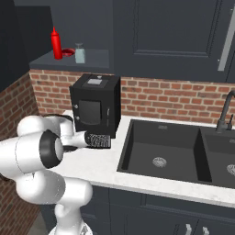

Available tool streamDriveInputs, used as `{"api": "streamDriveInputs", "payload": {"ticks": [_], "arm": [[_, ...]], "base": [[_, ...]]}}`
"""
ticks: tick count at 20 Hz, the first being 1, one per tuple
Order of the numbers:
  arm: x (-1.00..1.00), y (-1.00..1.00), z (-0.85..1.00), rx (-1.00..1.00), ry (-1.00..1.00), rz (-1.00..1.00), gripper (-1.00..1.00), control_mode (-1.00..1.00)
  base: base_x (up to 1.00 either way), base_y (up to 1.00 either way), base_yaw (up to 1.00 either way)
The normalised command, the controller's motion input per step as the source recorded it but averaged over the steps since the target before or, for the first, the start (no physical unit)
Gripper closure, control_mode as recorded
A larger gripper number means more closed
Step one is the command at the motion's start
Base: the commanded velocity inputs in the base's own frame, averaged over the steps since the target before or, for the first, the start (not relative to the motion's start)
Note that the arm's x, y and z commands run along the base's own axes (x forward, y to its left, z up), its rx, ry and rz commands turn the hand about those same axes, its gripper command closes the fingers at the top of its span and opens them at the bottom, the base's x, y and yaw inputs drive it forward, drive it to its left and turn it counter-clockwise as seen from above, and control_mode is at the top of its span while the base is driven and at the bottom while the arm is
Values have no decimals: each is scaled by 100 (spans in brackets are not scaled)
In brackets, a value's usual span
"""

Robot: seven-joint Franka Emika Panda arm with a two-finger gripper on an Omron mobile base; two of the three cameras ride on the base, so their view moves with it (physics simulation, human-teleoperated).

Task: Put the shaker and condiment bottle from the counter next to their counterparts in the cabinet.

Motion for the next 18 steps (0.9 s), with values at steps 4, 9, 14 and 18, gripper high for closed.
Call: {"api": "streamDriveInputs", "payload": {"ticks": [4,9,14,18], "arm": [[0,-1,-16,2,0,-4,-100,-100],[-10,4,-11,1,-1,-11,-100,-100],[0,20,-7,1,0,-14,-100,-100],[0,21,-8,1,0,-15,-100,-100]], "base": [[0,0,0],[0,0,0],[0,0,0],[0,0,0]]}}
